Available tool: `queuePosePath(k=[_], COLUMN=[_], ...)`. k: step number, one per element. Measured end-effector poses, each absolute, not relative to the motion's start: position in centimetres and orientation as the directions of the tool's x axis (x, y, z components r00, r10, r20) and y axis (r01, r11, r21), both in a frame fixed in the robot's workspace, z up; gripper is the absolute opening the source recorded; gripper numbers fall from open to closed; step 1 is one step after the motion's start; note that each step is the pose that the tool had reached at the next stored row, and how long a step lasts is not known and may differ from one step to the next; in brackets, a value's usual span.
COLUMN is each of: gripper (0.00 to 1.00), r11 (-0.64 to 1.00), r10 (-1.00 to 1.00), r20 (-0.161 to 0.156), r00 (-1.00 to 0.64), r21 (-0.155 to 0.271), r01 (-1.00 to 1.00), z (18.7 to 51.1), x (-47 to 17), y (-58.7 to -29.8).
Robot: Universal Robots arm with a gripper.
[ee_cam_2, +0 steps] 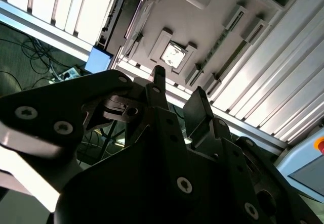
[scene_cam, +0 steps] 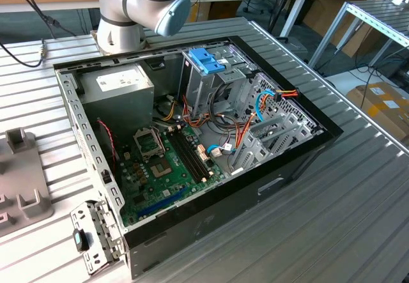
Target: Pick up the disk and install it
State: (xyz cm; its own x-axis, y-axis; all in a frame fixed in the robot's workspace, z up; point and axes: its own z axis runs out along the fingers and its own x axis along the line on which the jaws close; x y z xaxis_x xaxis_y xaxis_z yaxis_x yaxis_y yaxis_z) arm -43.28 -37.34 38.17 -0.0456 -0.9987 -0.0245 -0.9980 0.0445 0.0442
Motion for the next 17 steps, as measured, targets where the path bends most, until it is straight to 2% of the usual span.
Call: queuePosePath(k=[17], gripper=[0.42], r11=[0.044], r10=[-0.999], r20=[-0.024], r00=[-0.046], r21=[0.044], r01=[-0.998], z=[37.97], x=[-43.33], y=[-36.99])
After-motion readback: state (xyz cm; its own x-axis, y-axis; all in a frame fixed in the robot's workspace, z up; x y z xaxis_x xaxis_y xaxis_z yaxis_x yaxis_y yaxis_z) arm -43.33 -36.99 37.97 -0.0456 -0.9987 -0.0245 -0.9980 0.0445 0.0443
